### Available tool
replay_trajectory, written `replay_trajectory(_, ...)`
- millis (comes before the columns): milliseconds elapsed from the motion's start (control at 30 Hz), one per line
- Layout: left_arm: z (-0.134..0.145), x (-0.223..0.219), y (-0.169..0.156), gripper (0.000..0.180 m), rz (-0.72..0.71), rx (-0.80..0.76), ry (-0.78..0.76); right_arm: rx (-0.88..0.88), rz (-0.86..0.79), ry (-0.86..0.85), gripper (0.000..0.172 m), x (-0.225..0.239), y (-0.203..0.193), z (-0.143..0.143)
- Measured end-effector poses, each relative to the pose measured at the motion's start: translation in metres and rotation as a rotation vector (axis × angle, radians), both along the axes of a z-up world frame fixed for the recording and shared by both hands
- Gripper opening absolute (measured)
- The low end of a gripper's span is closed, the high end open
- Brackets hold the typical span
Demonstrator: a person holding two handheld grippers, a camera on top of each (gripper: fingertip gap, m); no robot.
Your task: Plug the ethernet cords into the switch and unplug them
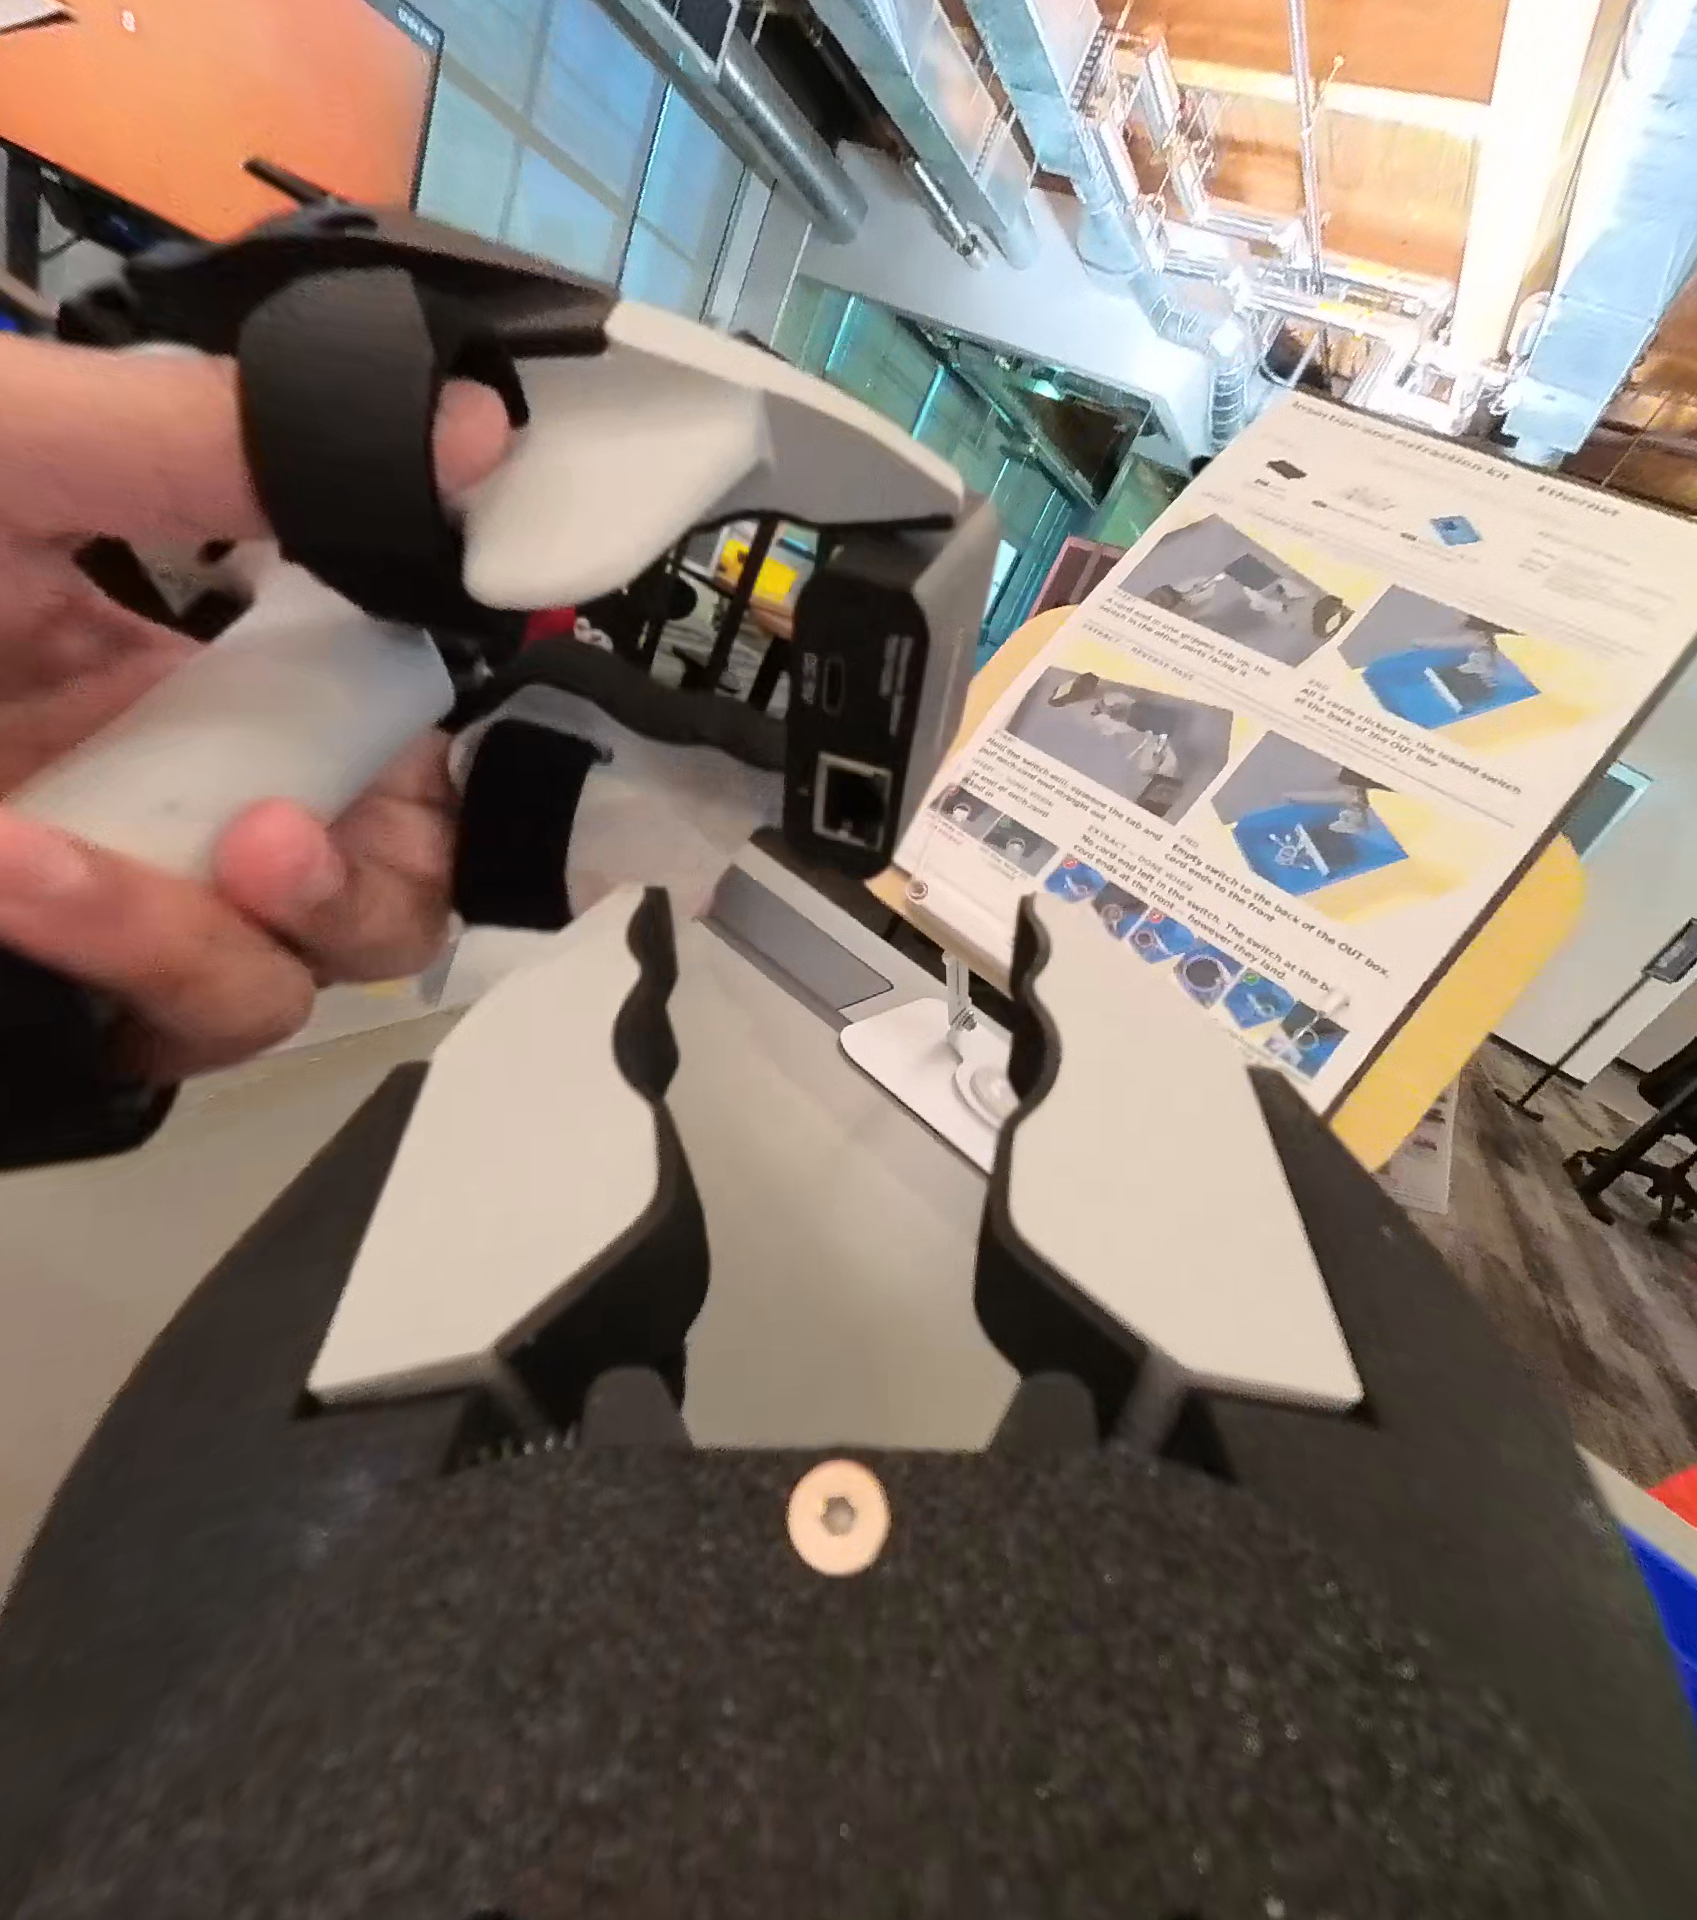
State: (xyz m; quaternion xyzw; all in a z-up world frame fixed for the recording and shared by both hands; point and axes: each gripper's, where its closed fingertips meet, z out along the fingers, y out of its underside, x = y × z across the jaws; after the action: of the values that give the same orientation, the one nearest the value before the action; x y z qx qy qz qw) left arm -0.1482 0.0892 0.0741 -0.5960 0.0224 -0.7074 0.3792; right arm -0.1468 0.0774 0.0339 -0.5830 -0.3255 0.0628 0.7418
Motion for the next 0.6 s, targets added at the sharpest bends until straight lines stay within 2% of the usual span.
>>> replay_trajectory(133, -0.010, 0.024, -0.015, 0.058, -0.011, 0.028, 0.016, 0.052, 0.003, 0.110, 0.054, 0.017, -0.004, 0.015)
replay_trajectory(233, -0.019, 0.039, -0.024, 0.058, -0.040, 0.030, 0.020, 0.050, 0.048, 0.083, 0.050, 0.020, -0.006, 0.014)
replay_trajectory(367, -0.026, 0.049, -0.033, 0.058, -0.028, 0.052, 0.051, 0.042, 0.038, 0.023, 0.024, 0.032, -0.007, 0.006)
replay_trajectory(600, -0.028, 0.049, -0.047, 0.056, 0.007, 0.230, 0.280, 0.051, 0.125, -0.097, 0.024, 0.034, -0.015, 0.000)
